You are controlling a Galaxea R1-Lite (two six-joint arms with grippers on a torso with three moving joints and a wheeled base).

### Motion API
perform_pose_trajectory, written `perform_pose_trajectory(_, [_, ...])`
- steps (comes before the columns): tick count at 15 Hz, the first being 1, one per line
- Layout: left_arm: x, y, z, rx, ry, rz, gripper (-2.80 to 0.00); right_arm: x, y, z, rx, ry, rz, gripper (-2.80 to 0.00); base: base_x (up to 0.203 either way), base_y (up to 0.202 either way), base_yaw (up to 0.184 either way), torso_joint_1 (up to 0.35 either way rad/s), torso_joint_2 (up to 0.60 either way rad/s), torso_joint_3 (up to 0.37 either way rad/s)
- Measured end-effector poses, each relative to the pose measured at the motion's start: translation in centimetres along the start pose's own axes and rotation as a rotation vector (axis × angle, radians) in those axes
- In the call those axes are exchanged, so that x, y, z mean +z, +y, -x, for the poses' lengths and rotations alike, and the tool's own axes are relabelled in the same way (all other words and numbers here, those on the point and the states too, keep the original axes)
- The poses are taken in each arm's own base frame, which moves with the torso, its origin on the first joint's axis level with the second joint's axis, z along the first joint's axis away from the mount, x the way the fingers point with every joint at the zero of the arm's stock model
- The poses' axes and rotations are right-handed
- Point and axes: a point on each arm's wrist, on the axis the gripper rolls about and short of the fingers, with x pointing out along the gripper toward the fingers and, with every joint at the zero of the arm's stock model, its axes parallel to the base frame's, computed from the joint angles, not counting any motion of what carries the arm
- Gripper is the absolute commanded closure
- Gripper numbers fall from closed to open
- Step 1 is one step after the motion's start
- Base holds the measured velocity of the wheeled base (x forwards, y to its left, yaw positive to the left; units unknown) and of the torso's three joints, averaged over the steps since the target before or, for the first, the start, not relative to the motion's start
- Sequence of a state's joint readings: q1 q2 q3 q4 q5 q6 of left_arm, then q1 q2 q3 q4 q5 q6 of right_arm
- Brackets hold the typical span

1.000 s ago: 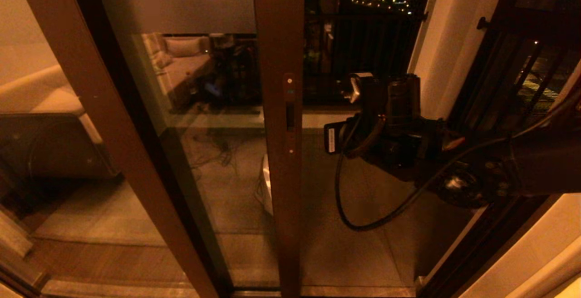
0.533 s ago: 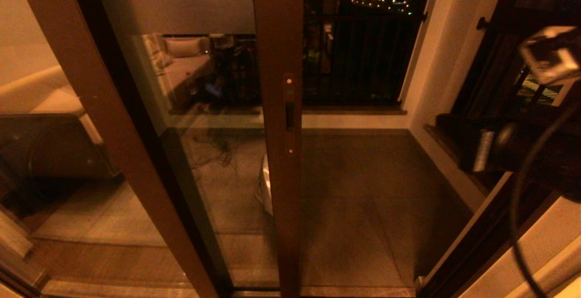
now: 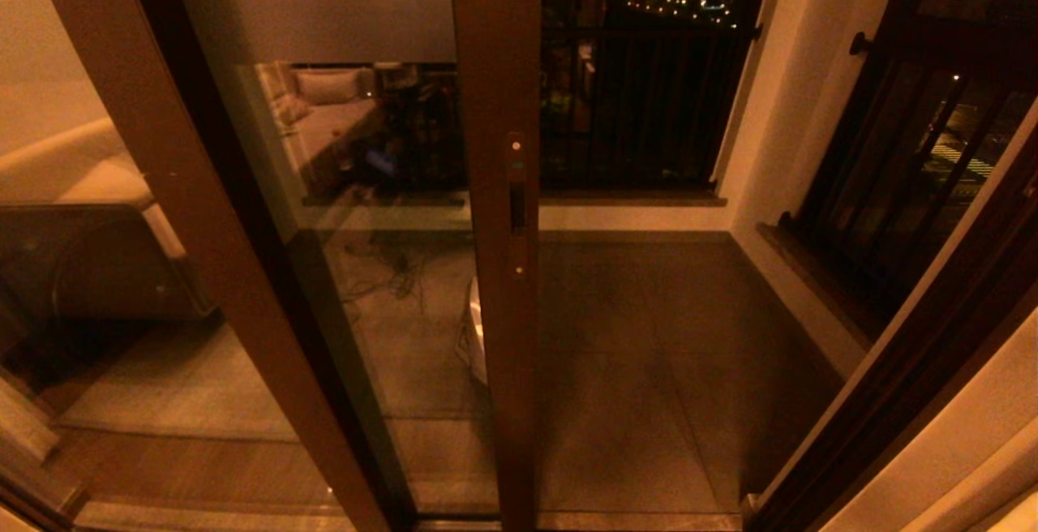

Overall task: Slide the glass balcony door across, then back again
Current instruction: Open the slid door

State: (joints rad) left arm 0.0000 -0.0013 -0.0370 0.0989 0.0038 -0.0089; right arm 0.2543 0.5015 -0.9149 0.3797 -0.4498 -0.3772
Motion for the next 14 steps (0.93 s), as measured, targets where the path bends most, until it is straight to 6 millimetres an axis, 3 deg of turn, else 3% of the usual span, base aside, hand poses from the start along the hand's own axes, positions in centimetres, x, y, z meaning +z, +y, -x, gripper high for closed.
perform_pose_trajectory(3, [0.0, 0.0, 0.0, 0.0, 0.0, 0.0, 0.0, -1.7, -0.2, 4.9, -0.074, -0.038, 0.046, 0.0, 0.0, 0.0, 0.0, 0.0, 0.0, 0.0])
perform_pose_trajectory(7, [0.0, 0.0, 0.0, 0.0, 0.0, 0.0, 0.0, -6.4, 1.8, 10.2, 0.126, -0.115, 0.022, 0.0, 0.0, 0.0, 0.0, 0.0, 0.0, 0.0])
perform_pose_trajectory(9, [0.0, 0.0, 0.0, 0.0, 0.0, 0.001, 0.0, -9.0, 3.4, 9.8, 0.287, -0.077, -0.042, 0.0, 0.0, 0.0, 0.0, 0.0, 0.0, 0.0])
perform_pose_trajectory(11, [0.0, 0.0, 0.0, 0.0, 0.0, 0.0, 0.0, -12.1, 5.4, 7.2, 0.368, 0.029, -0.122, 0.0, 0.0, 0.0, 0.0, 0.0, 0.0, 0.0])
perform_pose_trajectory(14, [0.0, 0.0, 0.0, 0.0, 0.0, 0.0, 0.0, -16.8, 8.1, 2.9, 0.354, 0.1, -0.171, 0.0, 0.0, 0.0, 0.0, 0.0, 0.0, 0.0])
